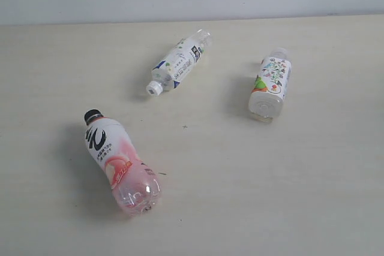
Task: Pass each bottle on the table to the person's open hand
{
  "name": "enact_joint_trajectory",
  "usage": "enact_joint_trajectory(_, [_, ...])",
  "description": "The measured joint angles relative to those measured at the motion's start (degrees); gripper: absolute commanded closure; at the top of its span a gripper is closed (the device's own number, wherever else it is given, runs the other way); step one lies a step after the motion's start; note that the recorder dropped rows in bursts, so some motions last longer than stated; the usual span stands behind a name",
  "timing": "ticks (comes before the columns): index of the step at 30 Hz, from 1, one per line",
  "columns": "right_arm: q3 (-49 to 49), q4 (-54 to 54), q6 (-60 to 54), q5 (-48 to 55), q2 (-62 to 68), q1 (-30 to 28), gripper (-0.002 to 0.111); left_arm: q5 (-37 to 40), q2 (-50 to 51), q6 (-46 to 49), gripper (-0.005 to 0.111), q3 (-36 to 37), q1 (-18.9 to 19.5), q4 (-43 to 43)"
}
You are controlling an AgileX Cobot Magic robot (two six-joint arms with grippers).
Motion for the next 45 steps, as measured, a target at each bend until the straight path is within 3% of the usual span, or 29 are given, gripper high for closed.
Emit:
enact_joint_trajectory(9, [1.5,1.0,6.5,-7.5,0.0,0.0,0.108,0.0,0.0,0.0,0.107,0.0,0.0,0.0])
enact_joint_trajectory(25, [2.5,-2.3,7.8,-7.5,0.0,0.0,0.108,0.0,0.0,0.0,0.107,0.0,0.0,0.0])
enact_joint_trajectory(34, [2.5,-10.9,7.9,-16.8,0.0,0.0,0.108,0.0,0.0,0.0,0.107,0.0,0.0,0.0])
enact_joint_trajectory(45, [2.5,-11.7,8.4,-13.4,0.0,0.0,0.108,0.0,0.0,0.0,0.107,0.0,0.0,0.0])
